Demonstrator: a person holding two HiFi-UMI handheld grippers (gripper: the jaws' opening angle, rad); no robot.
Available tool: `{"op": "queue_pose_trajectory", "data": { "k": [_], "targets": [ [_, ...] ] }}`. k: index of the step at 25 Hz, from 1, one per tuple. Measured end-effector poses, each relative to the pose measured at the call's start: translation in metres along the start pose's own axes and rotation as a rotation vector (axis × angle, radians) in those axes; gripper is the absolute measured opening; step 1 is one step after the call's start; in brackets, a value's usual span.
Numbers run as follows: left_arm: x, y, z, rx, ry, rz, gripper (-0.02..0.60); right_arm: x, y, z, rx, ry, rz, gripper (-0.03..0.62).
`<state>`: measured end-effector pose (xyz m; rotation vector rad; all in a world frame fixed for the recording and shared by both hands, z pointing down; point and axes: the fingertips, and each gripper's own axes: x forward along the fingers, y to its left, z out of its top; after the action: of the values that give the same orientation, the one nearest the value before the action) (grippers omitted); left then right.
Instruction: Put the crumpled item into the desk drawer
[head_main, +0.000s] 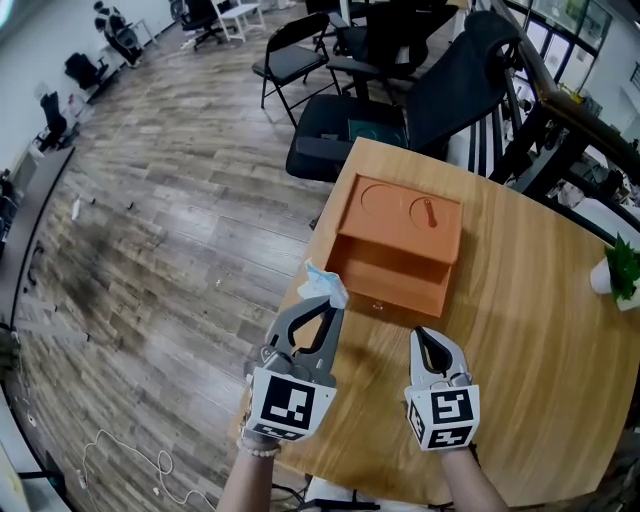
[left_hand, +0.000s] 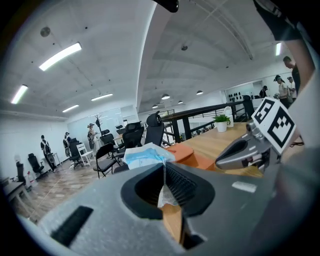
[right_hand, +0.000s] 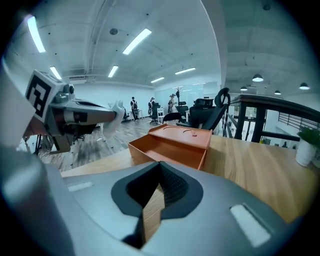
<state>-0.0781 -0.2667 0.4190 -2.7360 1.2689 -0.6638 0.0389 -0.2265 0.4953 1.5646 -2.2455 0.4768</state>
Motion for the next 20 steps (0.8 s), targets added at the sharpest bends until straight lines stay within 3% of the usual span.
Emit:
{"op": "queue_pose_trajectory", "data": {
  "k": [5,12,20],
  "targets": [
    [0.018,-0.013,0.011,0.078,0.0,-0.076,0.02,-0.031,-0.016,0.016,0.001,-0.045,0.0,0.006],
    [0.056,-0.038,0.017,0.294,0.07,-0.214,0.02,-0.058,-0.04,0.027,0.016,-0.076,-0.034,0.006],
    [0.102,-0.063,-0.011,0.446,0.205,-0.421,0.02,-0.068,-0.057,0.025,0.041,-0.085,-0.066,0.006]
  ]
}}
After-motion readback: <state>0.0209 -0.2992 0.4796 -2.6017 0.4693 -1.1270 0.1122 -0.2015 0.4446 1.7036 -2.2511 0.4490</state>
